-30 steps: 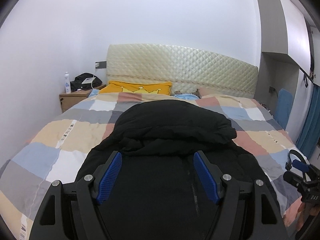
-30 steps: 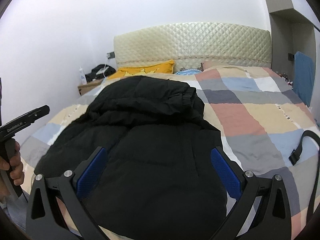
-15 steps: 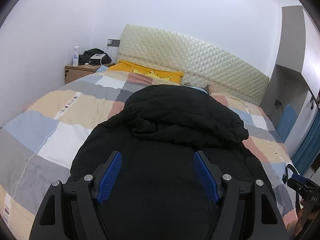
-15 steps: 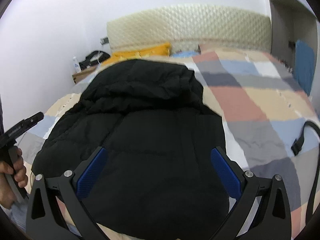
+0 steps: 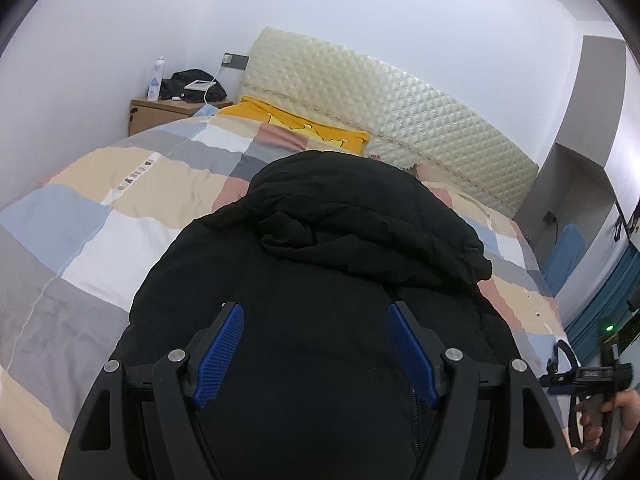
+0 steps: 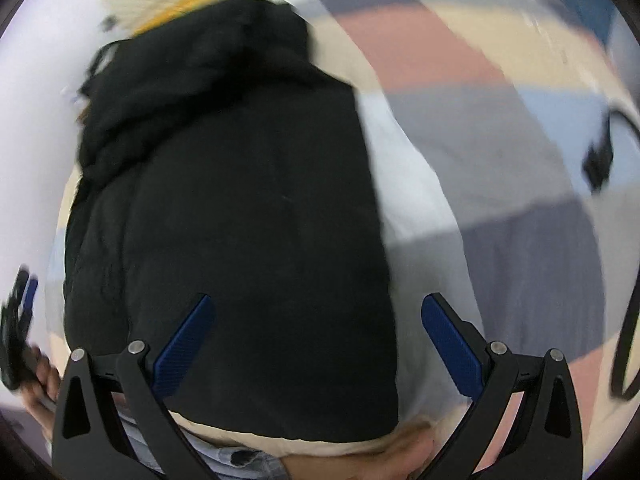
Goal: Fold large clothes
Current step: 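Move both open tools down to the black jacket's hem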
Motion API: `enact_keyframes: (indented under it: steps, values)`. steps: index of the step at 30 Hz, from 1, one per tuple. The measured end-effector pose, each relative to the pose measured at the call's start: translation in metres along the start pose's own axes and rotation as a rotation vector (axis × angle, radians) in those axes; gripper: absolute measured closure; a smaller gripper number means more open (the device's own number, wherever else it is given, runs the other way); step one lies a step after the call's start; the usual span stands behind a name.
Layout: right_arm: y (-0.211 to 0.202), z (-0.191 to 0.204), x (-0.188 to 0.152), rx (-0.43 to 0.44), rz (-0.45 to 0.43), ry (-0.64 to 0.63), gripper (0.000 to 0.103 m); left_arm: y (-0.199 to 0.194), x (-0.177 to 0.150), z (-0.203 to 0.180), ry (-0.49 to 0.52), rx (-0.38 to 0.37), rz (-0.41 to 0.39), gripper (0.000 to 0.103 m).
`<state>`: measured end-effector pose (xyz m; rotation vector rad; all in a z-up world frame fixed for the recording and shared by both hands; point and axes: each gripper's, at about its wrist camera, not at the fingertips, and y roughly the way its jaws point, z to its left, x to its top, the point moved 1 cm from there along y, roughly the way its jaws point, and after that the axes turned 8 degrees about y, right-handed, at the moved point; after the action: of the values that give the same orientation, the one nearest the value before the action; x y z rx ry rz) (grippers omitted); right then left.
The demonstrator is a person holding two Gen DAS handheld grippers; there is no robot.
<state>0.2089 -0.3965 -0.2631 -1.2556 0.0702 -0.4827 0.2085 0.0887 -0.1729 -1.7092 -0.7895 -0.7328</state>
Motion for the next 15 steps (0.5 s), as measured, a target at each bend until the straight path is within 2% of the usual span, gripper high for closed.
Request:
enact_keyframes:
  steps: [2, 4, 7, 11, 14, 15]
  values:
    - [0.013, -0.019, 0.004, 0.021, 0.050, 0.087, 0.000, 0.000, 0.000, 0.004, -0.020, -0.019, 0.007, 0.029]
    - [0.025, -0.031, 0.006, 0.000, 0.077, 0.153, 0.000, 0.001, 0.000, 0.009, -0.056, -0.067, 0.019, 0.029]
    - [0.040, -0.035, 0.005, 0.023, 0.122, 0.179, 0.000, 0.001, 0.001, 0.019, -0.114, -0.121, 0.019, 0.029]
    - [0.068, -0.034, -0.001, 0.140, 0.226, 0.219, 0.000, 0.004, 0.000, 0.032, -0.166, -0.123, 0.038, 0.029]
    - [0.071, -0.019, -0.006, 0.303, 0.256, 0.184, 0.000, 0.007, -0.002, 0.035, -0.169, -0.101, 0.067, 0.029]
    - [0.069, -0.014, -0.008, 0.327, 0.252, 0.166, 0.000, 0.007, -0.004, 0.035, -0.169, -0.095, 0.067, 0.029]
